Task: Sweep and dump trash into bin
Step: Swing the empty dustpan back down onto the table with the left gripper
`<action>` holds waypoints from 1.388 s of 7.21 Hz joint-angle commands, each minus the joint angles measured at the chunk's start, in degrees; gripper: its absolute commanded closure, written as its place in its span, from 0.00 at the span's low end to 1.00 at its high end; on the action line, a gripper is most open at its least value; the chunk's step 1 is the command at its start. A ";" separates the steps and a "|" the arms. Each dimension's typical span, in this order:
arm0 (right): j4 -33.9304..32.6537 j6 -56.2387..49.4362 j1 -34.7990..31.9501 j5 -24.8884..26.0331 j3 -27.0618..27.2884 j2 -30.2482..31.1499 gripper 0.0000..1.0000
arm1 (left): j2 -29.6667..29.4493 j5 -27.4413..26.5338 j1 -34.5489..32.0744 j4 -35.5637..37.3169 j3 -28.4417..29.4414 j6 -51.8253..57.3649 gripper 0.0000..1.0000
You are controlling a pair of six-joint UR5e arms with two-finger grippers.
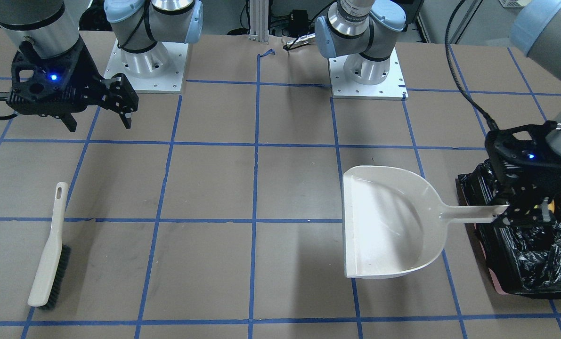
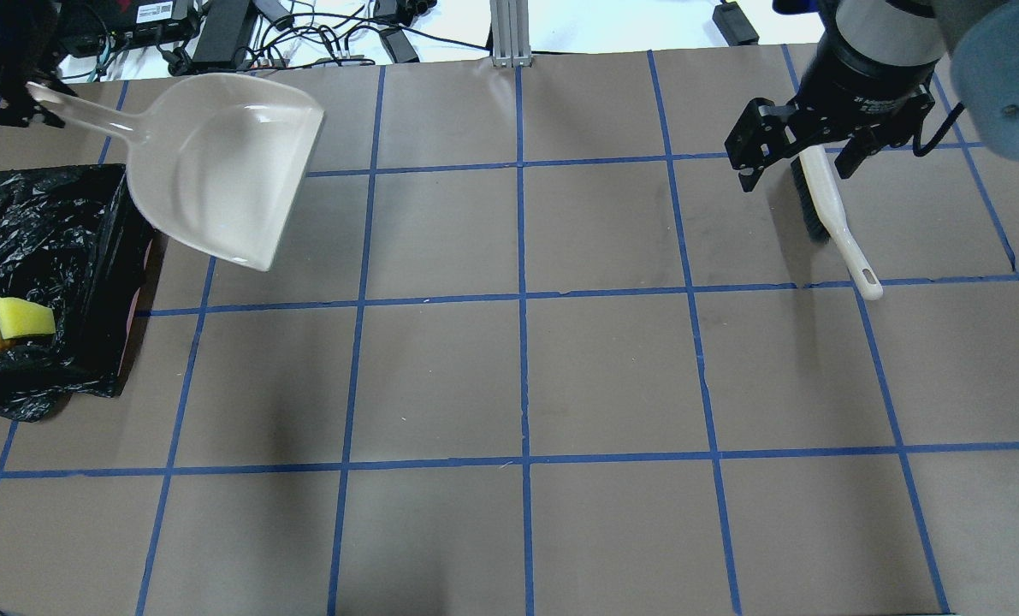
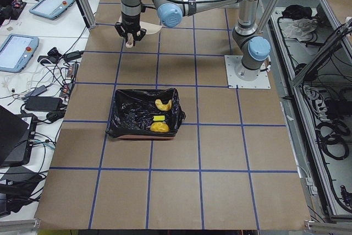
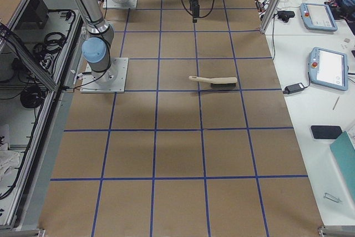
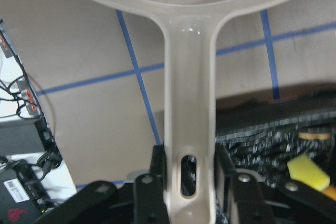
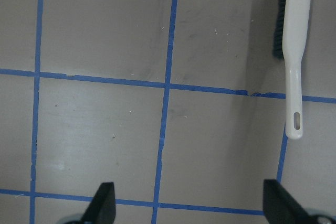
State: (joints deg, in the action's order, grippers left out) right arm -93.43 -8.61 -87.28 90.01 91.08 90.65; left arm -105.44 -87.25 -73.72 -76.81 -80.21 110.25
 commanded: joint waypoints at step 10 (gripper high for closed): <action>0.09 0.00 0.00 -0.01 0.07 -0.12 0.00 | -15.76 -3.96 -2.66 10.00 -2.05 -4.01 0.96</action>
State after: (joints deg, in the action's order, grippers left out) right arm -93.34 -8.64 -87.28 90.03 91.14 90.53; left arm -120.53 -89.18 -75.81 -67.95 -82.25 105.03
